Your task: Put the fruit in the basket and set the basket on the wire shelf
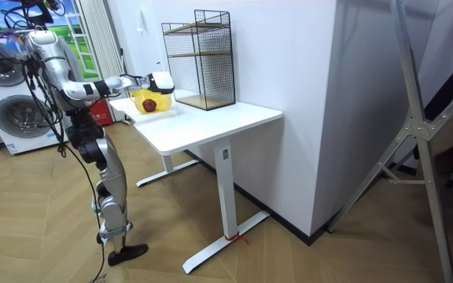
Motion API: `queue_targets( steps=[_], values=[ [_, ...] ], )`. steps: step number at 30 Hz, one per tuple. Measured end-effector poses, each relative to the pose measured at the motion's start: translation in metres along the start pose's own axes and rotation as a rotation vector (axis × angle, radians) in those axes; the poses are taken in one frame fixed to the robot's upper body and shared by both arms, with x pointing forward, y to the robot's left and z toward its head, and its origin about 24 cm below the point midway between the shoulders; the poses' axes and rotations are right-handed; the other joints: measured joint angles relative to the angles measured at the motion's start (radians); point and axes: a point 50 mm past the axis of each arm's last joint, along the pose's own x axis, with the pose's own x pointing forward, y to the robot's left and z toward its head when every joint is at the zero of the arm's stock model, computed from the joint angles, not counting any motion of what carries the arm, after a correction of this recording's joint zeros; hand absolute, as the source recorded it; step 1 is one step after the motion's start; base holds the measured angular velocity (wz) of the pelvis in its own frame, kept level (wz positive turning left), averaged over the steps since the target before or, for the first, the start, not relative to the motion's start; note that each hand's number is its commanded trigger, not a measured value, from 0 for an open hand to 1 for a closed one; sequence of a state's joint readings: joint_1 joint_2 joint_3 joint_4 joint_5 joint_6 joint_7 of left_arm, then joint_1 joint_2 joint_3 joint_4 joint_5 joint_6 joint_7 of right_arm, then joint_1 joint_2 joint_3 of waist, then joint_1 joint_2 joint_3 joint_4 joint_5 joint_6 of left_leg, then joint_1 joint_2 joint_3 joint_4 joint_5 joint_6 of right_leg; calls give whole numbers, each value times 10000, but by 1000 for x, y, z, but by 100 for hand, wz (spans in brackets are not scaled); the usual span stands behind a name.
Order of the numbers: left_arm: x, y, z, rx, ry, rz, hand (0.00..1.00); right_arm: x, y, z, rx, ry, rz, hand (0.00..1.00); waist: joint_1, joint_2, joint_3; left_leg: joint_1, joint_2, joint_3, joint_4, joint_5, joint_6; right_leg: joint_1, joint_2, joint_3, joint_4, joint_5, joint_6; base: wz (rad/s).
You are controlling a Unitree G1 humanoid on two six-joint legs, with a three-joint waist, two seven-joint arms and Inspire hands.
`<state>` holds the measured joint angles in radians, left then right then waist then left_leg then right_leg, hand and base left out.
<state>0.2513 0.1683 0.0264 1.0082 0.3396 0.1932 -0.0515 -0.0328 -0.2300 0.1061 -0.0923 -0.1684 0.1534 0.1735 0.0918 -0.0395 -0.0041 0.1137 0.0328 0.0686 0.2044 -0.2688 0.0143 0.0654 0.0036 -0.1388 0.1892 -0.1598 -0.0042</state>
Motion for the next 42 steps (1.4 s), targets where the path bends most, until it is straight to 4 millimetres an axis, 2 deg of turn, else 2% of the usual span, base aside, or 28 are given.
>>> queue_targets(
  steps=[5,8,12,16,19,25,35,42],
  values=[
    [0,1,4,58,-105,53,0,0,7,13,-277,-520,571,100,66,33,16,0,4,8,-5,0,0,-26,7,-6,-25,0,2,0],
    [1,3,8,49,-198,77,0,-1,7,20,-512,-779,762,100,227,39,22,-2,8,51,-14,0,1,-50,7,2,-21,0,2,-2],
    [1,3,14,160,-332,93,0,4,10,29,-552,-1106,1063,100,260,22,32,-7,7,84,-17,2,3,-71,0,6,-11,-2,4,-2],
    [1,4,14,259,-286,126,0,11,15,39,-604,-1357,1288,100,264,-99,100,-16,15,63,-3,3,1,-61,4,-10,-13,-2,5,0],
    [2,1,13,391,-136,-15,0,12,24,41,-987,-1359,1580,100,264,-170,78,-11,17,56,1,3,1,-50,6,-8,-12,-2,5,0],
    [2,1,18,375,-233,-53,0,13,36,44,-1531,-1383,1976,100,543,-196,81,-82,24,86,-42,2,0,-119,5,-16,7,0,2,-1],
    [3,1,30,754,-563,81,0,26,43,75,-2446,-2411,2201,100,686,-177,79,-132,36,87,20,6,-5,-152,8,-53,-22,1,0,0],
    [4,1,35,1095,-572,71,0,25,59,74,-2647,-2439,3039,100,878,-115,122,-108,27,22,8,7,-5,-119,2,-61,-35,1,0,0]
  ],
)
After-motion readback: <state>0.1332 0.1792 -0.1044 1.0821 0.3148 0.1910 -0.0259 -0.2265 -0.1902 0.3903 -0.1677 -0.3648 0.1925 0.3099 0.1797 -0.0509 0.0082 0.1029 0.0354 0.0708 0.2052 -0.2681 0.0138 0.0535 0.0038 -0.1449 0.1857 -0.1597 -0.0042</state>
